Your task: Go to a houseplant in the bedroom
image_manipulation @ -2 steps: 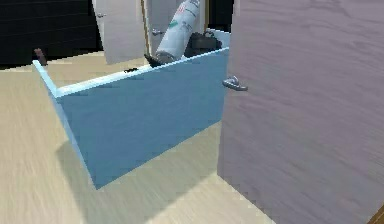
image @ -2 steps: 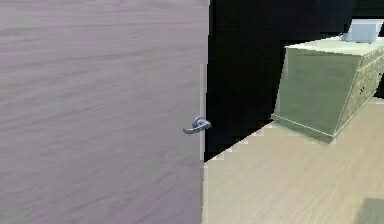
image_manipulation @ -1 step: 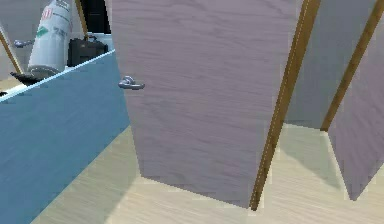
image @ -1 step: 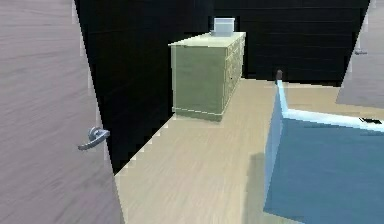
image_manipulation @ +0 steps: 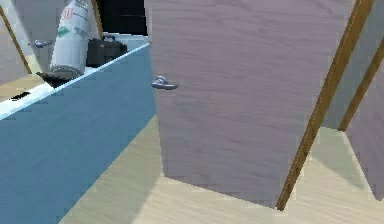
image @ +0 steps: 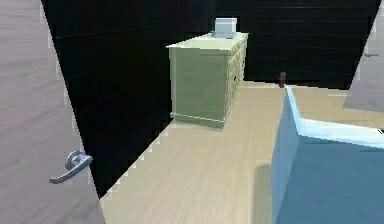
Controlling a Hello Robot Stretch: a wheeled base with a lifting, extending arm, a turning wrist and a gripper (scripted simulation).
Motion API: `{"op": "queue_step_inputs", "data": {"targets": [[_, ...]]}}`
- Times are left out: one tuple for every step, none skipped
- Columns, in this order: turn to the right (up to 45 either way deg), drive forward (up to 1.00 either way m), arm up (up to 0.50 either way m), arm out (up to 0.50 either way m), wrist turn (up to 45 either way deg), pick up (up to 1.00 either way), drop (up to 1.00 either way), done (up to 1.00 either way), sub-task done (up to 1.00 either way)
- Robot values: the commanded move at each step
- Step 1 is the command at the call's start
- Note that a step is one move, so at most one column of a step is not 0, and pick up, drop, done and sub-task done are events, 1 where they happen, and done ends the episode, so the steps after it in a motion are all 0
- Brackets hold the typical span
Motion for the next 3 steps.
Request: {"op": "queue_step_inputs", "data": {"targets": [[12.0,0.00,0.00,0.00,0.0,0.00,0.00,0.00,0.00],[3.0,0.00,0.00,0.00,0.0,0.00,0.00,0.00,0.00],[-3.0,0.00,0.00,0.00,0.0,0.00,0.00,0.00,0.00]]}}
